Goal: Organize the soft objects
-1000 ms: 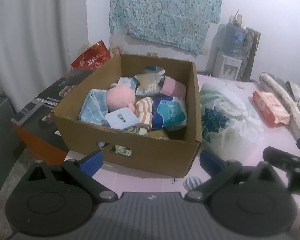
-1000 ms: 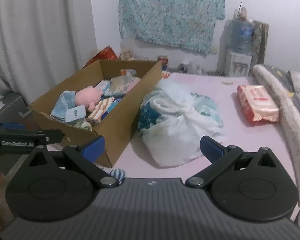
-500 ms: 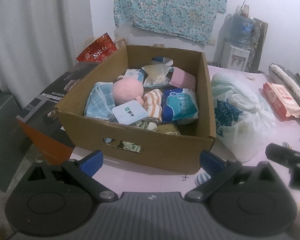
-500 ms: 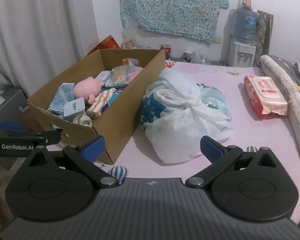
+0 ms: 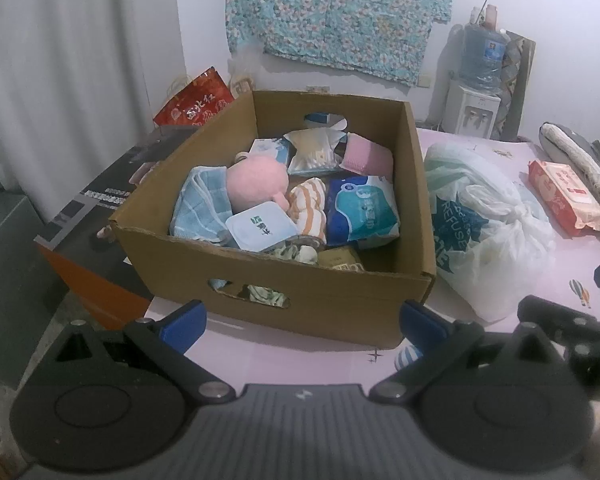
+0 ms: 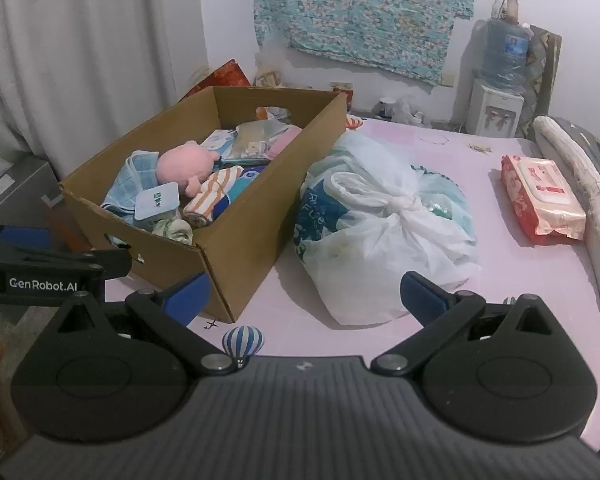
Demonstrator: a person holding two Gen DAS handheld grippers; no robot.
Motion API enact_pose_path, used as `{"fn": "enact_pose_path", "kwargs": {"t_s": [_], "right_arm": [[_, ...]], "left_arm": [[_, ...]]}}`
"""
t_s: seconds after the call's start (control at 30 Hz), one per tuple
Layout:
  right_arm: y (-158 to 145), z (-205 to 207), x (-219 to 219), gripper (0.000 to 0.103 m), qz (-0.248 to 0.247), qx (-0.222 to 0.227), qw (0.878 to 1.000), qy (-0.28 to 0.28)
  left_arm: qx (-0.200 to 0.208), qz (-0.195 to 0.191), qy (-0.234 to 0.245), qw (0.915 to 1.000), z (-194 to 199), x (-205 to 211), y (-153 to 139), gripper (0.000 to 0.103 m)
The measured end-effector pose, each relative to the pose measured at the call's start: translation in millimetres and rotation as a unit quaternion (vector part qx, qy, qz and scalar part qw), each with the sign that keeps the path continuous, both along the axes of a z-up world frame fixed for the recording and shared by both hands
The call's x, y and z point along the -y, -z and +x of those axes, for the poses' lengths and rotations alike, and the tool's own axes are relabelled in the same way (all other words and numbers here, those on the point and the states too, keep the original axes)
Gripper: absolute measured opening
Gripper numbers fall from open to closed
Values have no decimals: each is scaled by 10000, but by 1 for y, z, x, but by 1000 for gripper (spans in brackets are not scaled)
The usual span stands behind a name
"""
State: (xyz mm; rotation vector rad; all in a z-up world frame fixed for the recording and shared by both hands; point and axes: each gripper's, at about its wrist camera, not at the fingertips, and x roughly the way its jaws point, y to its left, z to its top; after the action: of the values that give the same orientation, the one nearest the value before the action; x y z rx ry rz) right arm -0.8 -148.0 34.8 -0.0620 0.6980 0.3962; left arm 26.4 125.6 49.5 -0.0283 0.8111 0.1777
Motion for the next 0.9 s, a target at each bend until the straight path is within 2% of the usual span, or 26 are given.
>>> {"fn": "enact_pose_path", "kwargs": {"t_s": [0.9], "right_arm": [[-3, 1, 0, 102, -57, -28, 9999, 87]], "left_arm": [[20, 5, 124, 9999, -3, 0, 0, 103]]}}
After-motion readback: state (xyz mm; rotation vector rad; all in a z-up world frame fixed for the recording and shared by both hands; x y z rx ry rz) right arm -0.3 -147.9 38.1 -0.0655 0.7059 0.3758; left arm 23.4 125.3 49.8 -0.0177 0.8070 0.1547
